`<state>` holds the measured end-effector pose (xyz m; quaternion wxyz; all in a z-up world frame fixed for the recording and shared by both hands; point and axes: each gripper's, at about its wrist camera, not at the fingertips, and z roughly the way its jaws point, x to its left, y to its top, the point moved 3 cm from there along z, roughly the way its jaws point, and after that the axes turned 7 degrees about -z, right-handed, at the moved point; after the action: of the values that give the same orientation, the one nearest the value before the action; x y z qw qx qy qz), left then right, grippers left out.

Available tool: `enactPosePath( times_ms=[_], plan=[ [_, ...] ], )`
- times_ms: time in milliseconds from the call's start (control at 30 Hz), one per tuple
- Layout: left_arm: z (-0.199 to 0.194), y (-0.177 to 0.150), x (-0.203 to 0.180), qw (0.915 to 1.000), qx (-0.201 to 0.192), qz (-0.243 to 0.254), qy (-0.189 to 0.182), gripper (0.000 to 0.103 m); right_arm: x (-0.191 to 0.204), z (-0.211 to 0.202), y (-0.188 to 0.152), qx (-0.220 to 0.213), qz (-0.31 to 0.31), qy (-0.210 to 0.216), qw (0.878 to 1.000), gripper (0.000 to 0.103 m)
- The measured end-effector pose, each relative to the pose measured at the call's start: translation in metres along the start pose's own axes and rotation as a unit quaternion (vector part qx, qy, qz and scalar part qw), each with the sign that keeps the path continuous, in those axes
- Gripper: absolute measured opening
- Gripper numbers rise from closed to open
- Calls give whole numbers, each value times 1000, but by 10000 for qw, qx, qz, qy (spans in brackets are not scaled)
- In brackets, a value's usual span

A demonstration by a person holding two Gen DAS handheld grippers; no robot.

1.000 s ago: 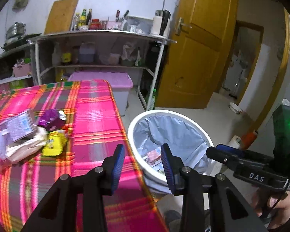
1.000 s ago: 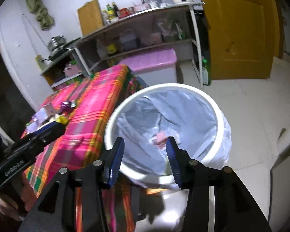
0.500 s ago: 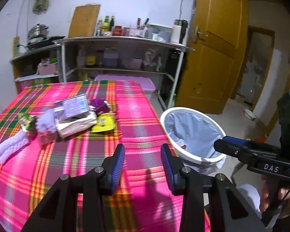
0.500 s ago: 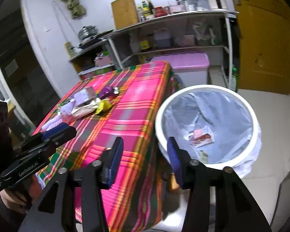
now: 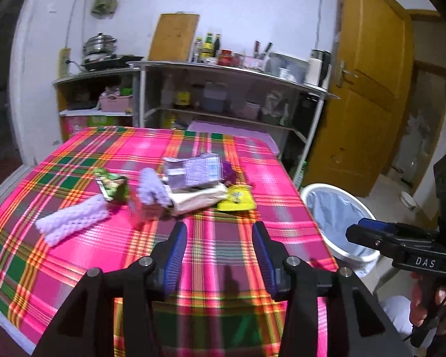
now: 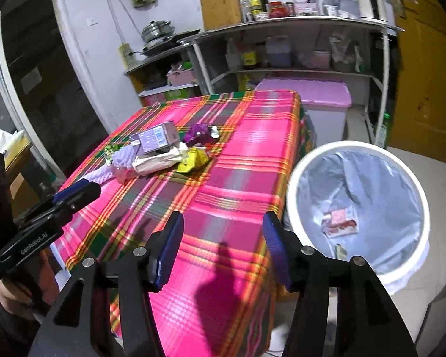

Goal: Collect trash
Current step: 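Move both open tools back over the table items, then grasp the purple-printed milk carton with the left tool while the right tool grasps the yellow snack bag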

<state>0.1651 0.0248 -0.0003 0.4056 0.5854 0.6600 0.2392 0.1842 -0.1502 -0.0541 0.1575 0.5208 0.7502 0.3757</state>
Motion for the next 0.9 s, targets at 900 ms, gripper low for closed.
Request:
enactPosePath(
  times_ms=[900],
  plan=[
    [61,57,65,9997,40,-248,-30,53,16,125,59,708,177,315,9968,56]
  ],
)
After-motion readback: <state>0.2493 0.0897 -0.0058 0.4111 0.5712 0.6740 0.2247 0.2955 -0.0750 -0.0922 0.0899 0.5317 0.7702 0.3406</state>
